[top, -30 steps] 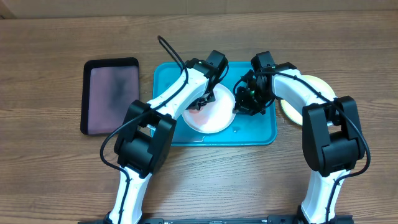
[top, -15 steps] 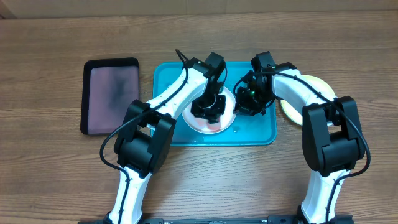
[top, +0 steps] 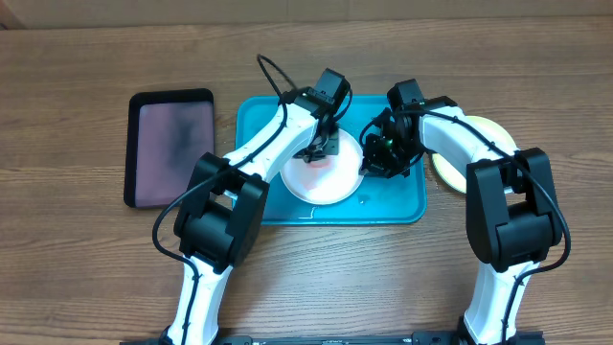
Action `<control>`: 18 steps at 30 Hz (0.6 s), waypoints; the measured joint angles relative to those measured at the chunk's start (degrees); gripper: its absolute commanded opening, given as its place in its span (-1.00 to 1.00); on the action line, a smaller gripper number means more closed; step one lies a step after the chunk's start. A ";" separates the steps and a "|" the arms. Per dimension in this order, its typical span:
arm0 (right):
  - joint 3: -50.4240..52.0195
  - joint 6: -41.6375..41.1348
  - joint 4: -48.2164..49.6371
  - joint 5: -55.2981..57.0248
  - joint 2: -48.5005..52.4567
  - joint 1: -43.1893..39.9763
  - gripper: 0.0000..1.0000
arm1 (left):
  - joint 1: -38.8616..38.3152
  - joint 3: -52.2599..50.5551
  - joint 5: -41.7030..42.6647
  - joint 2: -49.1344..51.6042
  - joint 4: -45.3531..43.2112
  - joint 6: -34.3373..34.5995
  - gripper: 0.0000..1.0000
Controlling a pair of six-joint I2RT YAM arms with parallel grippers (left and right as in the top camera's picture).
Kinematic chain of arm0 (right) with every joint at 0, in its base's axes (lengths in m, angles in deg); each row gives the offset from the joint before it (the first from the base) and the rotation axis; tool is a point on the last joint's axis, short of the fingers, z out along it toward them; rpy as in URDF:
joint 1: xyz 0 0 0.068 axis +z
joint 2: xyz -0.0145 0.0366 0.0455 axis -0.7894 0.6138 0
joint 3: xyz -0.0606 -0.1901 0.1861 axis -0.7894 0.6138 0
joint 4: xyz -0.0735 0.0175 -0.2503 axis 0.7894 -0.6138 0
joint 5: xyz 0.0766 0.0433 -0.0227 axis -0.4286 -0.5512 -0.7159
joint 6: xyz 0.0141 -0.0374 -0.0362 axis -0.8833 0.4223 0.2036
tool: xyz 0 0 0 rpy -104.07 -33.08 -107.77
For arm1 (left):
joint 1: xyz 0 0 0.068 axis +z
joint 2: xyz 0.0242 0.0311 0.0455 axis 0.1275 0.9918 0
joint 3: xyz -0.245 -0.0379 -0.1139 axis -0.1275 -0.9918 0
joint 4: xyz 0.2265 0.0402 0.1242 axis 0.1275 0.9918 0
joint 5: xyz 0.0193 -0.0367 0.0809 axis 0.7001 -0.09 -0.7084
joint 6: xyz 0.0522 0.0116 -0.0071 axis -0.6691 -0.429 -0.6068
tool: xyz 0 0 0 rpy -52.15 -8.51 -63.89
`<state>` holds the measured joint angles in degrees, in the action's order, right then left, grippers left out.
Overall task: Clean dirty plates on tray and stack at the side
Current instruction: 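Scrub the white plate with the sponge while the right gripper holds its rim, then lift the sponge away and tilt the white plate up with the right gripper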
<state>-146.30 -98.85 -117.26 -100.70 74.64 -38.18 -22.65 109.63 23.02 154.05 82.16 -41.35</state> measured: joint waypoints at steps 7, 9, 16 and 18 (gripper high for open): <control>0.00 0.07 0.22 -0.15 0.00 0.46 -0.93 | -0.04 0.52 -12.72 0.07 11.61 7.26 -0.92; 0.00 0.17 0.02 0.37 0.00 0.98 -0.93 | 0.00 2.19 -12.90 0.24 15.43 7.98 -0.92; -0.02 0.24 -1.68 2.27 -0.15 0.74 -0.92 | 4.35 19.28 -5.42 1.09 23.54 5.01 -0.92; -0.02 0.48 -2.29 3.06 -0.61 0.70 -0.92 | 6.36 23.41 -1.99 1.07 23.93 2.97 -0.92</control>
<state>-146.33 -98.37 -119.56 -97.64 74.03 -37.48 -16.29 133.04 21.03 155.13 106.10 -38.38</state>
